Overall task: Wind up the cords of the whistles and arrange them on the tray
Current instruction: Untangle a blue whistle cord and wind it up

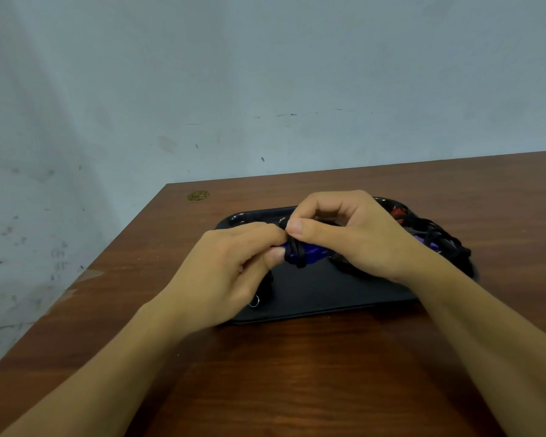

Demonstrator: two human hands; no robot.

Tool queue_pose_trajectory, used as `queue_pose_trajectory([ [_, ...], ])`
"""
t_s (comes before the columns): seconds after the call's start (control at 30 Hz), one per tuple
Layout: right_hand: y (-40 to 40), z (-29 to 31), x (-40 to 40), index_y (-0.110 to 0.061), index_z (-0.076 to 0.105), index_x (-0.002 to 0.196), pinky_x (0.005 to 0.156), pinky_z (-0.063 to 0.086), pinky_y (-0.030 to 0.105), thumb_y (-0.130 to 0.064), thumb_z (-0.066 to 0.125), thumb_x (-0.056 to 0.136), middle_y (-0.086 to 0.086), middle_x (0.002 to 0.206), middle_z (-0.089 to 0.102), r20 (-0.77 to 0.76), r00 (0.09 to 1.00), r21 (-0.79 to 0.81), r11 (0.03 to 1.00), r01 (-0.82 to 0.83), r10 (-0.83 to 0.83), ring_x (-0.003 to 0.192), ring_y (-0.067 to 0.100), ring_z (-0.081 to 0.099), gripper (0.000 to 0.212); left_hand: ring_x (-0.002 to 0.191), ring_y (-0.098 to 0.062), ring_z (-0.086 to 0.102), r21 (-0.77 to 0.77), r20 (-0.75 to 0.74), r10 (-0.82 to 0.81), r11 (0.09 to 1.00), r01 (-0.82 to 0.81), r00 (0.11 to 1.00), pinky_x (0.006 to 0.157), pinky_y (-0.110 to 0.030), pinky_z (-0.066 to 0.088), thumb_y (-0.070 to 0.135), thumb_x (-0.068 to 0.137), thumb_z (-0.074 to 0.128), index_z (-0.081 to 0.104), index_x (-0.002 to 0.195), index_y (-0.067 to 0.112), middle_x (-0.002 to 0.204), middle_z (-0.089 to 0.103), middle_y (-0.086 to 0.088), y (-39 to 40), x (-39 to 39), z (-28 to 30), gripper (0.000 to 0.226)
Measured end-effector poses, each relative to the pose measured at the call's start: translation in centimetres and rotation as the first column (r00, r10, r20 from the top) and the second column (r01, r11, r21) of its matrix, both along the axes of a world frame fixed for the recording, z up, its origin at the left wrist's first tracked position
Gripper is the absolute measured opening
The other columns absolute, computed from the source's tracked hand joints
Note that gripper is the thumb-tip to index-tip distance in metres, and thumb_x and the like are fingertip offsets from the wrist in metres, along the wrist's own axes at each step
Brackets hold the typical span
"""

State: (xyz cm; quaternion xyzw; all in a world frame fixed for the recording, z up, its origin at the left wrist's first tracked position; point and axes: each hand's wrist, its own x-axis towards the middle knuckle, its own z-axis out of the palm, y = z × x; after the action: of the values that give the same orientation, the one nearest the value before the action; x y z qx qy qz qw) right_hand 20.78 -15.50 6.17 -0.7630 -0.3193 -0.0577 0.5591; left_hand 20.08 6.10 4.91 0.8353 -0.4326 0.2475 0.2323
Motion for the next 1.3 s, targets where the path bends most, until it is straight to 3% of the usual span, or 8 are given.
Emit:
queue_pose_trajectory([
  [0.13, 0.0, -0.2, 0.2, -0.013, 0.07, 0.078, 0.059, 0.037, 0.035, -0.038, 0.073, 0.083, 0.004, 0.072, 0.062, -0.23, 0.968, 0.13, 0.989, -0.071, 0.1, 0.061, 0.028, 0.045, 0.026, 0.062, -0.012, 0.055, -0.123, -0.171, -0.1, 0.989, 0.079, 0.98, 0.058, -0.017, 0.037, 0.024, 0.102, 0.047, 0.064, 0.092, 0.011, 0.075, 0.061, 0.006, -0.4, -0.3, -0.3, 0.023],
  [0.37, 0.5, -0.6, 0.4, -0.016, 0.069, 0.072, 0.045, 0.022, 0.02, -0.03, 0.062, 0.085, -0.003, 0.057, 0.047, -0.311, 0.939, 0.293, 0.955, -0.052, 0.146, 0.048, 0.008, 0.03, 0.02, 0.047, -0.026, 0.048, -0.539, -0.441, -0.422, 0.83, 0.143, 0.792, 0.046, -0.03, 0.043, 0.021, 0.101, 0.049, 0.06, 0.099, -0.006, 0.075, 0.063, -0.011, -0.8, -0.5, -0.1, 0.03],
  [0.5, 1.0, -1.4, 0.5, -0.034, 0.075, 0.077, 0.051, 0.037, 0.022, -0.033, 0.064, 0.09, -0.004, 0.066, 0.059, -0.125, 0.992, 0.141, 0.989, 0.042, -0.024, 0.055, 0.009, 0.045, 0.018, 0.047, -0.021, 0.041, -0.683, -0.483, -0.482, 0.729, 0.029, 0.731, 0.044, -0.029, 0.038, 0.022, 0.101, 0.051, 0.061, 0.096, 0.0, 0.071, 0.06, -0.009, -1.0, -0.5, -0.3, 0.025],
  [0.63, 1.0, -1.8, 0.5, -0.03, 0.075, 0.087, 0.066, 0.045, 0.018, -0.022, 0.066, 0.096, -0.009, 0.083, 0.071, 0.152, 0.946, 0.035, 0.958, 0.285, -0.287, 0.073, 0.008, 0.063, 0.014, 0.046, -0.02, 0.039, -0.713, -0.507, -0.389, 0.691, -0.12, 0.769, 0.045, -0.027, 0.036, 0.023, 0.096, 0.052, 0.062, 0.086, 0.005, 0.066, 0.056, -0.009, -0.9, -0.1, 0.0, 0.022],
  [0.9, 0.2, -1.7, 0.3, -0.022, 0.077, 0.089, 0.063, 0.042, 0.013, -0.026, 0.074, 0.088, -0.014, 0.079, 0.066, 0.364, 0.838, -0.032, 0.893, 0.448, -0.407, 0.07, 0.01, 0.058, 0.005, 0.046, -0.023, 0.04, -0.635, -0.535, -0.057, 0.685, -0.357, 0.843, 0.045, -0.028, 0.035, 0.017, 0.101, 0.053, 0.062, 0.082, 0.003, 0.058, 0.056, -0.006, 0.2, 1.2, -0.3, 0.026],
  [1.07, 0.5, -1.1, -0.4, -0.022, 0.071, 0.083, 0.062, 0.044, 0.015, -0.023, 0.078, 0.086, -0.011, 0.079, 0.062, 0.455, 0.828, -0.029, 0.924, 0.382, -0.328, 0.072, 0.013, 0.06, 0.007, 0.049, -0.015, 0.046, -0.406, -0.321, 0.299, 0.814, -0.416, 0.899, 0.051, -0.033, 0.036, 0.031, 0.096, 0.054, 0.059, 0.07, 0.02, 0.055, 0.056, -0.001, 0.5, 1.2, -0.5, 0.028],
  [1.17, 1.2, -1.0, -0.8, -0.023, 0.07, 0.08, 0.064, 0.047, 0.027, -0.017, 0.076, 0.088, -0.007, 0.08, 0.064, 0.255, 0.944, 0.082, 0.977, 0.197, -0.212, 0.073, 0.01, 0.06, 0.011, 0.049, -0.015, 0.043, -0.225, -0.114, 0.406, 0.879, -0.421, 0.907, 0.048, -0.032, 0.031, 0.037, 0.094, 0.05, 0.055, 0.074, 0.02, 0.053, 0.046, 0.004, 0.0, 0.6, -0.5, 0.026],
  [1.3, 2.0, -0.5, -0.8, -0.026, 0.076, 0.083, 0.063, 0.046, 0.019, -0.024, 0.073, 0.083, -0.005, 0.077, 0.073, -0.109, 0.99, 0.369, 0.922, 0.121, -0.087, 0.064, 0.003, 0.057, 0.004, 0.05, -0.022, 0.045, -0.032, 0.161, 0.416, 0.909, -0.416, 0.895, 0.044, -0.031, 0.033, 0.036, 0.095, 0.044, 0.04, 0.077, 0.025, 0.059, 0.037, 0.012, -0.7, -0.3, 0.1, 0.022],
])
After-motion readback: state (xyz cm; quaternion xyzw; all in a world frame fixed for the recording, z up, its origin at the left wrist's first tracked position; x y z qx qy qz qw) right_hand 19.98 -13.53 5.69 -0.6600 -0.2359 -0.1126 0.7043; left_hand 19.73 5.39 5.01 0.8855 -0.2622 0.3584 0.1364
